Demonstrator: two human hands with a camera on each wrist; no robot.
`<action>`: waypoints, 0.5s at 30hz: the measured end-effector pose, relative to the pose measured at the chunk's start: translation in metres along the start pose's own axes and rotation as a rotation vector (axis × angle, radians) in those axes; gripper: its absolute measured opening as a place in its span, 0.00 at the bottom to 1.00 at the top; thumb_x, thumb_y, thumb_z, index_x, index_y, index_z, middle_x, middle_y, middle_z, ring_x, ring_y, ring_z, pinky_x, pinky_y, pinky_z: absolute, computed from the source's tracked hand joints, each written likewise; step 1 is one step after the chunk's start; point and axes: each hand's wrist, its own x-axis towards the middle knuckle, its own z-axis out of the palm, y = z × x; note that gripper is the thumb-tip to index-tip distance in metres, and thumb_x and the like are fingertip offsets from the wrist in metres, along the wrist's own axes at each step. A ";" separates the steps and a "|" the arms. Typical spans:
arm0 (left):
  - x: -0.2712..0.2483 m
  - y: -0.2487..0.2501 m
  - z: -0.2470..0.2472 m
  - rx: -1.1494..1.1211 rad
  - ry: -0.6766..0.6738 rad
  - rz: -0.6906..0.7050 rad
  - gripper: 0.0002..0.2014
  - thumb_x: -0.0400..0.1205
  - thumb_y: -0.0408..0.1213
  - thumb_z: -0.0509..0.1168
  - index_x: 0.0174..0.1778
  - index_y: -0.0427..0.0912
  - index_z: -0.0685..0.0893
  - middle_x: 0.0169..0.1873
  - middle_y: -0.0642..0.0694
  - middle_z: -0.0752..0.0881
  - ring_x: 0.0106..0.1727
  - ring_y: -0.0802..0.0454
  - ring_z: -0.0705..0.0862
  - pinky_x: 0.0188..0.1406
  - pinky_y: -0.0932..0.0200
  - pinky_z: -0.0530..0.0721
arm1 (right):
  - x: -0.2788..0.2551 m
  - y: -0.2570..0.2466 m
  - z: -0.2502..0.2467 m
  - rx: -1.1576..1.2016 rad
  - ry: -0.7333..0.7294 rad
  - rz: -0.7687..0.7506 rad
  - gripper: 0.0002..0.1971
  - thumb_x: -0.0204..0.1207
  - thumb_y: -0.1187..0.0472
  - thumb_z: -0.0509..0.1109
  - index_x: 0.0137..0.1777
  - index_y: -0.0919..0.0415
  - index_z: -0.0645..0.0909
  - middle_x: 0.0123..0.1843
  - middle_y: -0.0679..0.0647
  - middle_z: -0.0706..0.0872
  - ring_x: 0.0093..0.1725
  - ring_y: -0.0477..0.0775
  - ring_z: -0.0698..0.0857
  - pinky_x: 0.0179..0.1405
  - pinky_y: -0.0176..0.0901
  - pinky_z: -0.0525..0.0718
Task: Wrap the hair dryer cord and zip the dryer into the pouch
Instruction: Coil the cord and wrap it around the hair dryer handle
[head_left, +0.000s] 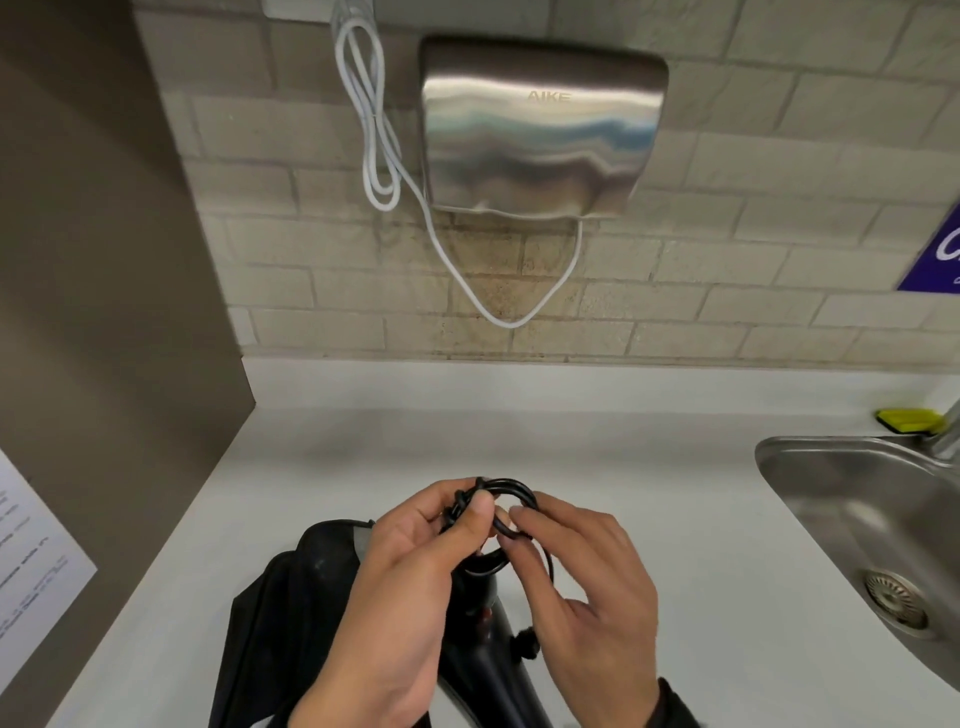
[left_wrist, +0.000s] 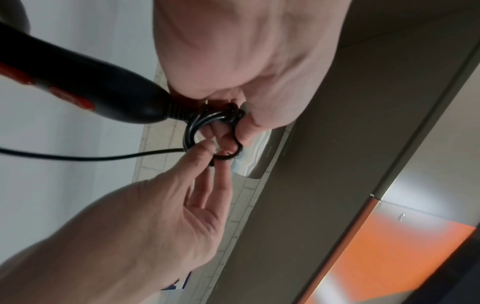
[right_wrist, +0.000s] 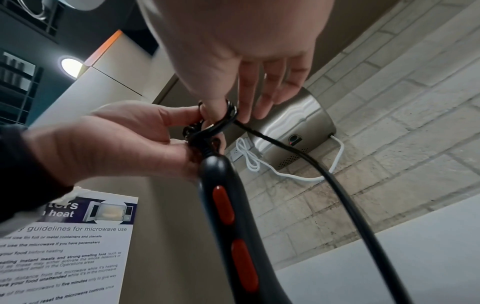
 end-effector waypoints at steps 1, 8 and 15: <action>0.000 0.000 -0.002 -0.007 0.002 -0.006 0.16 0.74 0.44 0.73 0.51 0.36 0.90 0.46 0.37 0.90 0.53 0.42 0.85 0.72 0.33 0.73 | 0.000 0.000 0.001 -0.045 0.014 -0.005 0.07 0.73 0.56 0.76 0.50 0.49 0.90 0.52 0.49 0.92 0.47 0.55 0.88 0.43 0.52 0.85; 0.005 0.005 -0.003 0.067 0.055 0.093 0.10 0.76 0.45 0.70 0.45 0.42 0.89 0.33 0.45 0.86 0.43 0.51 0.83 0.57 0.49 0.76 | 0.014 -0.017 -0.011 0.273 -0.269 0.521 0.07 0.68 0.45 0.74 0.39 0.46 0.88 0.50 0.40 0.87 0.48 0.45 0.85 0.41 0.28 0.77; 0.015 -0.004 -0.004 0.367 0.070 0.280 0.11 0.83 0.47 0.61 0.43 0.45 0.85 0.30 0.57 0.78 0.38 0.60 0.77 0.41 0.75 0.74 | 0.034 -0.016 -0.039 0.794 -0.500 0.862 0.21 0.68 0.38 0.72 0.28 0.57 0.81 0.36 0.54 0.80 0.41 0.53 0.76 0.41 0.40 0.76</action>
